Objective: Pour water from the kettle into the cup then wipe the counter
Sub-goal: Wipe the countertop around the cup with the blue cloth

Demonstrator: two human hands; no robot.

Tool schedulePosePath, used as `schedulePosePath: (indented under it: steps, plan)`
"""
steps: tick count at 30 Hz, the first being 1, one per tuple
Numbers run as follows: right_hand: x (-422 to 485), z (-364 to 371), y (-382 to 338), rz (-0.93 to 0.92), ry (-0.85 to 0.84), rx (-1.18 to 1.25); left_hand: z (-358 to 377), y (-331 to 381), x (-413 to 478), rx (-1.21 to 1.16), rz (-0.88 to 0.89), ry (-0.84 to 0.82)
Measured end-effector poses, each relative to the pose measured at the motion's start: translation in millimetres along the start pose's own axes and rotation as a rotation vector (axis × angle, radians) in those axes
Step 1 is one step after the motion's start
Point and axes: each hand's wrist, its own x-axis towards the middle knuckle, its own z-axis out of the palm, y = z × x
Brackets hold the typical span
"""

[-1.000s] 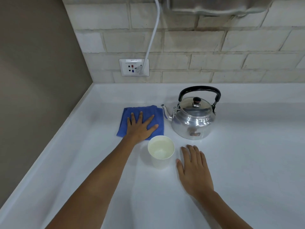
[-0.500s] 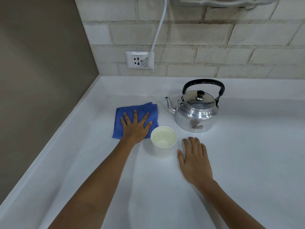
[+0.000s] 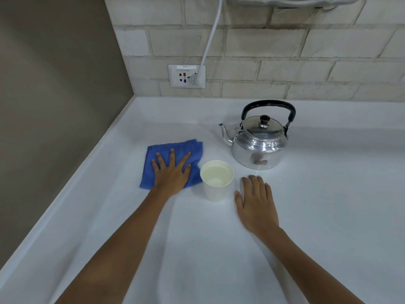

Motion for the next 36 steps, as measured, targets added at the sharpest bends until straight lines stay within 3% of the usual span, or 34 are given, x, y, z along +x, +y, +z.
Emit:
schedulePosePath:
  steps: [4, 8, 12, 17, 24, 31, 36]
  plan:
    - [0.7, 1.2, 1.8, -0.012, 0.009, 0.002, 0.8, 18.8, 3.7, 0.066, 0.091, -0.060]
    - [0.9, 2.2, 4.2, -0.016, 0.017, 0.030, 5.7, -3.5, -24.9, 0.030, 0.177, -0.013]
    - [0.7, 3.5, 4.7, -0.024, 0.018, 0.040, 6.0, -39.2, -47.7, 0.040, 0.068, 0.055]
    - [0.3, 5.3, 4.9, -0.021, 0.018, 0.040, 0.7, -11.3, -66.7, -0.061, -0.130, 0.026]
    - [1.0, 8.6, 6.3, -0.030, 0.029, 0.054, 11.3, -32.1, -143.0, 0.014, 0.076, 0.096]
    - [1.0, 8.8, 6.4, -0.025, 0.020, 0.054, 7.3, -17.3, -125.7, 0.001, -0.184, 0.098]
    - [0.6, 8.6, 7.3, -0.037, 0.020, 0.052, 7.9, 18.0, -171.0, 0.001, -0.053, 0.109]
